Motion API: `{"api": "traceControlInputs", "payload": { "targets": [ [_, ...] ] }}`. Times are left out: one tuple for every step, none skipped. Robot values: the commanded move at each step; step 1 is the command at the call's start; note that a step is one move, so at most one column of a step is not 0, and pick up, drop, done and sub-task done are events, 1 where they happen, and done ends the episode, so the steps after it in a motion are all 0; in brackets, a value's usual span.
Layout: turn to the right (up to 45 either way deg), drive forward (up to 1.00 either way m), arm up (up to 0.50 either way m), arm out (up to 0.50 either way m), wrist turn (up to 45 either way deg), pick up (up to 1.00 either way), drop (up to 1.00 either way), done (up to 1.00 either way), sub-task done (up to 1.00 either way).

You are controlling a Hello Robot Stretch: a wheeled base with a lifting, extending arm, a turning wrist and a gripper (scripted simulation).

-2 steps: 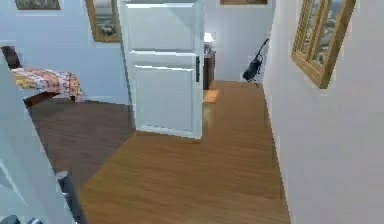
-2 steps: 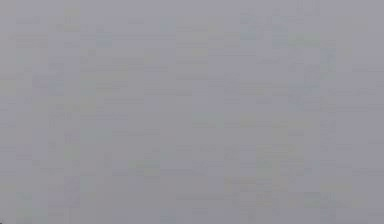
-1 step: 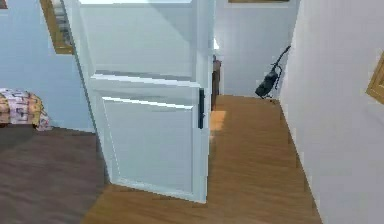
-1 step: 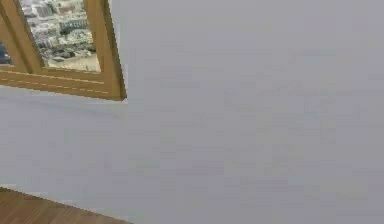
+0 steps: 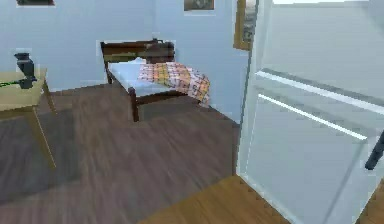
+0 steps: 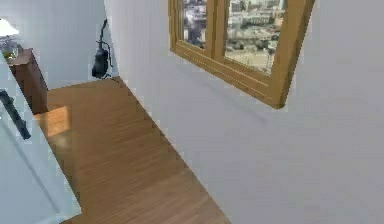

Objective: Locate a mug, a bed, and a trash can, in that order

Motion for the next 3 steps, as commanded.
{"api": "traceControlInputs", "payload": {
  "targets": [
    [-33.0, 0.00, 0.00, 0.00, 0.0, 0.00, 0.00, 0.00, 0.00],
    [0.0, 1.00, 0.00, 0.00, 0.0, 0.00, 0.00, 0.00, 0.00],
    [0.0, 0.80, 0.00, 0.00, 0.0, 0.00, 0.00, 0.00, 0.00]
  ]
}}
